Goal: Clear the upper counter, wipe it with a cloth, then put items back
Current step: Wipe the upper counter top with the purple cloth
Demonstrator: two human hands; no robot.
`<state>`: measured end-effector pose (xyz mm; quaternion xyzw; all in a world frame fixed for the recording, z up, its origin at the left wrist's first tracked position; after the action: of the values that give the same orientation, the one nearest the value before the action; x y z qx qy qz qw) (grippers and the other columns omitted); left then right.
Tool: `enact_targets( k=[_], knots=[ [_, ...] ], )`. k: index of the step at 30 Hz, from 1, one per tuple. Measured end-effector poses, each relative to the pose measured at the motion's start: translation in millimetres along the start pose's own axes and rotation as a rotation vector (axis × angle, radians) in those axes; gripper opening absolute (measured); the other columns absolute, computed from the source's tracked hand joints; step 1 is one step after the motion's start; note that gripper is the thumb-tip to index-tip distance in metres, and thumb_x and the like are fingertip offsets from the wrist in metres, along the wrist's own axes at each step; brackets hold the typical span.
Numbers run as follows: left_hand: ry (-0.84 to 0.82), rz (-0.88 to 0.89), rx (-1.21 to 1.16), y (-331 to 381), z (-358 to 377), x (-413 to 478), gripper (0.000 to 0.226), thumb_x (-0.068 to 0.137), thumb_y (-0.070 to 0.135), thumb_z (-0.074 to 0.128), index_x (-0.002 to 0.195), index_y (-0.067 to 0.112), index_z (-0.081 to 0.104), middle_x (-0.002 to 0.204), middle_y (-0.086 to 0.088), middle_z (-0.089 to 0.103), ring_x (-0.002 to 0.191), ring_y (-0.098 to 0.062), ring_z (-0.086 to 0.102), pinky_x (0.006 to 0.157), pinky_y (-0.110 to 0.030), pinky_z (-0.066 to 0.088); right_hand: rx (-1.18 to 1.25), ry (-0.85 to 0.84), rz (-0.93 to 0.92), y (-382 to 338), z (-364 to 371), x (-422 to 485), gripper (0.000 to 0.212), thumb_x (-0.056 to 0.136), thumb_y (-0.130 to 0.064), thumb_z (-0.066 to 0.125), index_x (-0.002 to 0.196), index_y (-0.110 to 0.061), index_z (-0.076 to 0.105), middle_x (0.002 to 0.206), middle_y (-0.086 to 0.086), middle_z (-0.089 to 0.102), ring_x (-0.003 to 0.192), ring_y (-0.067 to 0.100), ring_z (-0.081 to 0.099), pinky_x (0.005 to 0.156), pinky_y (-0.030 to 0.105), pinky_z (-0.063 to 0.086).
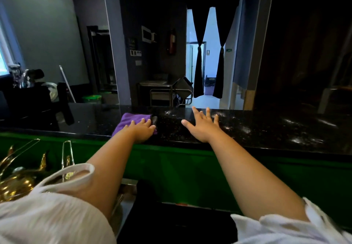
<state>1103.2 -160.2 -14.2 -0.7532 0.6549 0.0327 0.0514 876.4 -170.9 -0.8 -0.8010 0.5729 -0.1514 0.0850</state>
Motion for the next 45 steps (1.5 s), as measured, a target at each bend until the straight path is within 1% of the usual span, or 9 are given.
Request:
enact_targets(
  k=[6, 15, 20, 23, 28, 33, 37, 40, 45],
  knots=[
    [0.014, -0.152, -0.037, -13.1, -22.9, 32.0, 0.049, 0.103, 0.021, 0.012, 0.150, 0.009, 0.009, 0.159, -0.012, -0.004, 0.147, -0.031, -0.002, 0.117, -0.055, 0.003, 0.023, 0.078, -0.042, 6.1, 2.7, 4.2, 0.076, 0.092, -0.067, 0.019, 0.152, -0.026, -0.002, 0.160, 0.008, 0.002, 0.144, 0.022, -0.025, 0.111, 0.049, -0.021],
    [-0.012, 0.246, 0.003, 62.2, -22.8, -2.3, 0.048, 0.104, 0.019, 0.019, 0.151, 0.015, 0.011, 0.159, -0.002, -0.006, 0.147, -0.030, -0.003, 0.119, -0.048, 0.002, -0.021, 0.043, -0.023, 5.6, 3.0, 3.1, 0.073, 0.092, -0.066, 0.015, 0.152, -0.027, -0.003, 0.160, 0.008, -0.002, 0.143, 0.022, -0.026, 0.110, 0.048, -0.022],
    [-0.030, 0.043, 0.012, 5.7, -32.4, 24.5, 0.047, 0.104, 0.023, 0.016, 0.150, 0.013, 0.012, 0.159, -0.007, -0.002, 0.148, -0.025, 0.003, 0.119, -0.042, 0.003, -0.031, 0.022, -0.025, 7.2, 3.6, 3.2, 0.071, 0.094, -0.063, 0.013, 0.152, -0.027, -0.006, 0.160, 0.009, -0.006, 0.142, 0.022, -0.029, 0.110, 0.048, -0.024],
    [-0.050, -0.079, -0.184, -3.3, -39.6, 47.5, 0.054, 0.102, 0.034, 0.024, 0.152, 0.019, 0.009, 0.160, -0.004, 0.005, 0.147, -0.022, 0.010, 0.121, -0.037, 0.004, -0.031, 0.027, -0.003, 7.9, 4.7, 7.0, 0.071, 0.094, -0.064, 0.012, 0.152, -0.027, -0.005, 0.160, 0.010, -0.006, 0.141, 0.023, -0.029, 0.110, 0.049, -0.024],
    [0.016, 0.054, -0.108, 47.2, -43.0, 56.5, 0.052, 0.101, 0.031, 0.034, 0.149, 0.013, 0.024, 0.156, -0.008, 0.021, 0.144, -0.025, 0.019, 0.119, -0.034, 0.013, -0.038, -0.003, 0.025, 8.6, 3.3, 9.9, 0.069, 0.095, -0.062, 0.013, 0.152, -0.027, -0.004, 0.160, 0.010, -0.004, 0.142, 0.023, -0.029, 0.109, 0.051, -0.023],
    [-0.061, 0.104, -0.176, 47.8, -31.1, 25.3, 0.048, 0.104, 0.022, 0.017, 0.151, 0.014, 0.008, 0.159, -0.006, -0.004, 0.147, -0.026, -0.002, 0.117, -0.043, -0.001, -0.072, 0.001, -0.016, 6.3, 1.9, 3.7, 0.068, 0.095, -0.062, 0.011, 0.152, -0.028, -0.004, 0.160, 0.008, -0.006, 0.141, 0.021, -0.030, 0.107, 0.050, -0.027],
    [-0.041, 0.060, 0.019, 15.8, -30.5, 25.0, 0.049, 0.104, 0.027, 0.012, 0.151, 0.014, 0.009, 0.160, -0.008, -0.003, 0.147, -0.027, 0.003, 0.120, -0.041, 0.002, -0.103, -0.026, -0.011, 4.2, 1.2, 2.8, 0.067, 0.095, -0.061, 0.011, 0.152, -0.028, -0.005, 0.160, 0.008, -0.008, 0.140, 0.023, -0.032, 0.107, 0.050, -0.027],
    [-0.029, -0.075, -0.033, 4.8, -35.2, 42.8, 0.052, 0.103, 0.032, 0.014, 0.151, 0.014, 0.005, 0.159, -0.009, -0.004, 0.148, -0.025, 0.002, 0.118, -0.037, 0.001, -0.105, -0.035, -0.011, 4.6, 2.7, 3.0, 0.067, 0.095, -0.061, 0.010, 0.151, -0.028, -0.005, 0.160, 0.009, -0.008, 0.140, 0.023, -0.032, 0.107, 0.050, -0.027],
    [-0.022, -0.169, -0.075, 2.6, -47.5, 94.2, 0.056, 0.099, 0.036, 0.036, 0.144, 0.005, 0.031, 0.152, -0.014, 0.029, 0.141, -0.030, 0.026, 0.118, -0.038, 0.020, -0.093, -0.025, -0.023, 5.5, 4.9, 6.1, 0.067, 0.095, -0.062, 0.010, 0.152, -0.028, -0.004, 0.160, 0.008, -0.009, 0.139, 0.022, -0.034, 0.106, 0.050, -0.028]
  ],
)
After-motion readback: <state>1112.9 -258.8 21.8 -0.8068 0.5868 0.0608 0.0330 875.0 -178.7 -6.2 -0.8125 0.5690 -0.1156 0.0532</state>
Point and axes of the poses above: each hand's wrist, its own x-axis towards the middle knuckle, its own z-axis out of the palm, y = z × x, the point moved 2 cm from there along x, towards the middle knuckle
